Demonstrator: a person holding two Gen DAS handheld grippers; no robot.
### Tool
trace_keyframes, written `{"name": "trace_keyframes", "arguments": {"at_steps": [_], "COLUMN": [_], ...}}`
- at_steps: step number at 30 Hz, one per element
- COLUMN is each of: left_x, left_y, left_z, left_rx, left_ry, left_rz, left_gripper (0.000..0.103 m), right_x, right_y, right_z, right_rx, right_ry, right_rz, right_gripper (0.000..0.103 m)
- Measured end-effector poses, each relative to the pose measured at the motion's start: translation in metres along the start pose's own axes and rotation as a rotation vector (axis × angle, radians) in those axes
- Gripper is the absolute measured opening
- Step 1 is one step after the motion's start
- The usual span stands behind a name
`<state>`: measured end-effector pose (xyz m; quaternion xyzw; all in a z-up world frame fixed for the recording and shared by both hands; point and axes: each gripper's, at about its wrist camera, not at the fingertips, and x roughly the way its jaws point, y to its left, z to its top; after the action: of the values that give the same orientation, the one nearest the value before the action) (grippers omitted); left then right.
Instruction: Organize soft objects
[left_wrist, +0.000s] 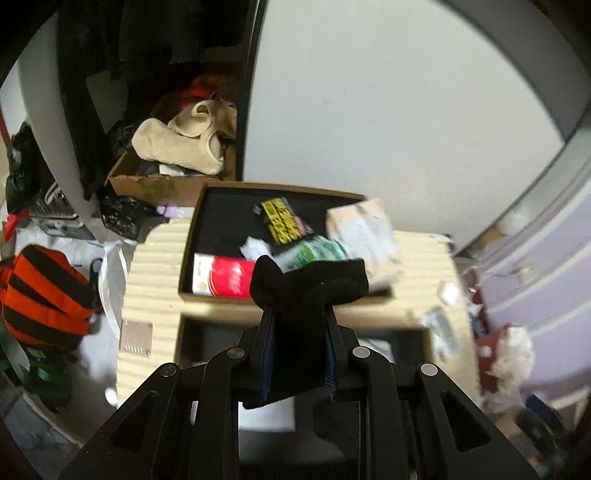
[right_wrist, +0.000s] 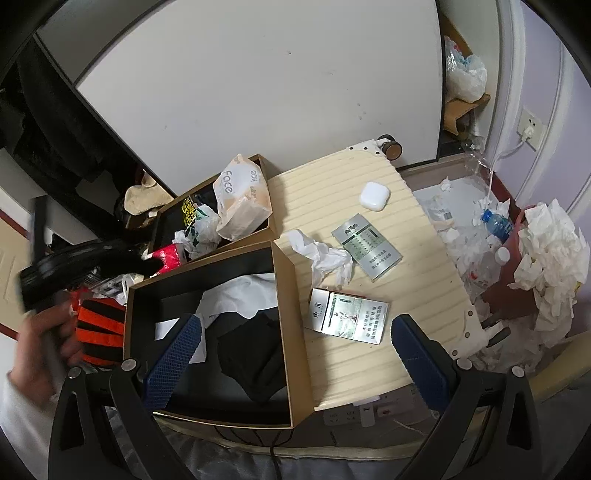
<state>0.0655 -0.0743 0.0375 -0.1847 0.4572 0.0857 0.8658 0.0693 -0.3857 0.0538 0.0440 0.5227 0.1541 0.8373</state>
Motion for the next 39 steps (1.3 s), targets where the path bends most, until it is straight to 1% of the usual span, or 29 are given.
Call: {"name": "trace_keyframes", "arguments": {"at_steps": [1, 3, 4, 6, 7, 10, 12, 15, 18, 22, 29, 39], "left_x": [-0.012, -0.023, -0.024, -0.022, -0.014, 0.009, 0.016, 0.015, 0.017, 0.021, 0.024, 0.022], "left_y": [0.001, 0.005, 0.004, 0.007, 0.009, 0.015, 0.014, 0.013, 0.017, 0.022, 0.029, 0.034], "left_z": [-0.010, -0.030, -0.038, -0.061, -0.071, -0.085, -0.088, -0.089, -0.088, -0.088, -0.086, -0.086], "left_rx": [-0.009, -0.010, -0.006, 0.008, 0.015, 0.003, 0.017, 0.033, 0.021, 0.013, -0.029, -0.060], "left_ry": [-0.007, -0.001, 0.001, 0.015, 0.040, 0.128, 0.149, 0.148, 0.152, 0.163, 0.179, 0.182], "left_rz": [-0.027, -0.062, -0.067, -0.038, -0.014, 0.006, 0.002, 0.007, 0.003, 0.016, 0.014, 0.028], "left_gripper": [0.018, 0.018, 0.018, 0.019, 0.019, 0.018, 0.019, 0.019, 0.019, 0.019, 0.019, 0.019], "right_x": [0.000, 0.001, 0.001, 0.001, 0.002, 0.003, 0.004, 0.009, 0.015, 0.019, 0.028, 0.030], "right_y": [0.000, 0.002, 0.002, 0.004, 0.004, 0.005, 0.007, 0.009, 0.010, 0.013, 0.019, 0.018], "right_z": [0.000, -0.001, -0.001, -0.001, -0.002, -0.002, -0.003, -0.005, -0.004, -0.004, -0.007, -0.007], "right_rx": [-0.002, -0.008, -0.012, -0.020, -0.020, -0.023, -0.035, -0.055, -0.053, -0.057, -0.090, -0.085], "right_ry": [0.000, -0.002, -0.002, -0.001, -0.002, 0.001, 0.002, 0.012, 0.028, 0.041, 0.067, 0.079], "right_rz": [-0.003, -0.009, -0.014, -0.026, -0.030, -0.040, -0.052, -0.077, -0.078, -0.075, -0.096, -0.101], "right_gripper": [0.102, 0.102, 0.102, 0.102, 0.102, 0.102, 0.102, 0.102, 0.102, 0.102, 0.102, 0.102]}}
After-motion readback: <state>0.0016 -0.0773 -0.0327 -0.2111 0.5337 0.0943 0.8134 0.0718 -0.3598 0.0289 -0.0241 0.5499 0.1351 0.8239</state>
